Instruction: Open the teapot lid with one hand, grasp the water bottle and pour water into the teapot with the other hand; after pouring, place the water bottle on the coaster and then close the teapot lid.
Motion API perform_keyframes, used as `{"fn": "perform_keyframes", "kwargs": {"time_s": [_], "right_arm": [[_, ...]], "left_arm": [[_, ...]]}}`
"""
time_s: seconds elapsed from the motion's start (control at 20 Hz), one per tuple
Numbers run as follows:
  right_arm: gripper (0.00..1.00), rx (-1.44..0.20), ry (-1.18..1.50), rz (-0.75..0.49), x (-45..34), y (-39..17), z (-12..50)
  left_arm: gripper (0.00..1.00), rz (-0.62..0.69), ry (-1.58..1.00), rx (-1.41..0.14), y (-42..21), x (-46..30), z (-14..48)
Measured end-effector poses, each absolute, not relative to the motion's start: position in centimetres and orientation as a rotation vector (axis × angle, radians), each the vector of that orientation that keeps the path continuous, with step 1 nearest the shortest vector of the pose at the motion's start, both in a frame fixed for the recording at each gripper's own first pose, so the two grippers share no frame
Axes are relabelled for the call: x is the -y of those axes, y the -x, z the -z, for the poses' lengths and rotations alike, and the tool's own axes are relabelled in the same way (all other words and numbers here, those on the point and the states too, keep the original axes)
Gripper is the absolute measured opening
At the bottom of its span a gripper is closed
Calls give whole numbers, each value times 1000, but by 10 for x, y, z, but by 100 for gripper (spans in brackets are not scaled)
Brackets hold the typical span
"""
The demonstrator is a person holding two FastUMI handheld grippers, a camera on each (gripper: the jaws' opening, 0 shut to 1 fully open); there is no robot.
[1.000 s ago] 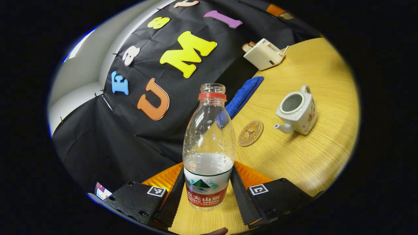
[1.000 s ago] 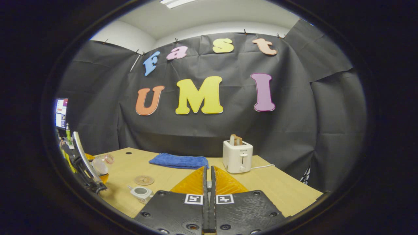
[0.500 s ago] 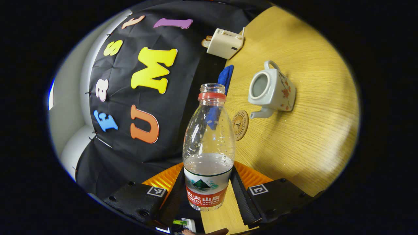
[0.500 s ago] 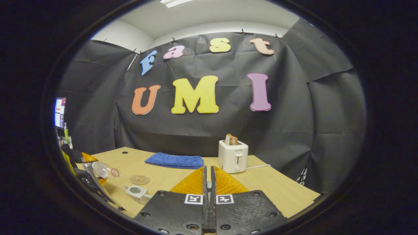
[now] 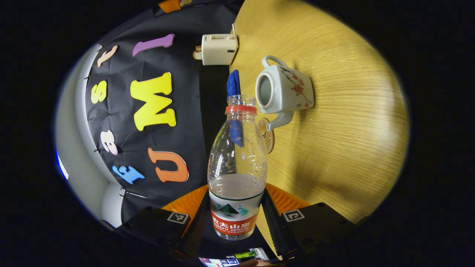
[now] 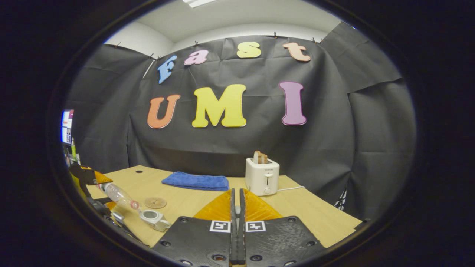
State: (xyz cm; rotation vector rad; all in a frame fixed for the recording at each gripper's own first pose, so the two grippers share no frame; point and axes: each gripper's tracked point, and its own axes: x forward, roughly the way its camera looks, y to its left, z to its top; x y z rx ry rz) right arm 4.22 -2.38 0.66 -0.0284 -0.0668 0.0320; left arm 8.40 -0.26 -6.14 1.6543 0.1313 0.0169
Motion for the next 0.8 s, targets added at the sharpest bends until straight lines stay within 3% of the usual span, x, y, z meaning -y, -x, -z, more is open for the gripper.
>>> {"fn": "perform_keyframes", "kwargs": {"time_s": [0.8], "right_arm": [[0, 69, 17, -31, 33, -40, -10]], "left_arm": [[77, -74, -1916, -115, -92, 18, 37]]}}
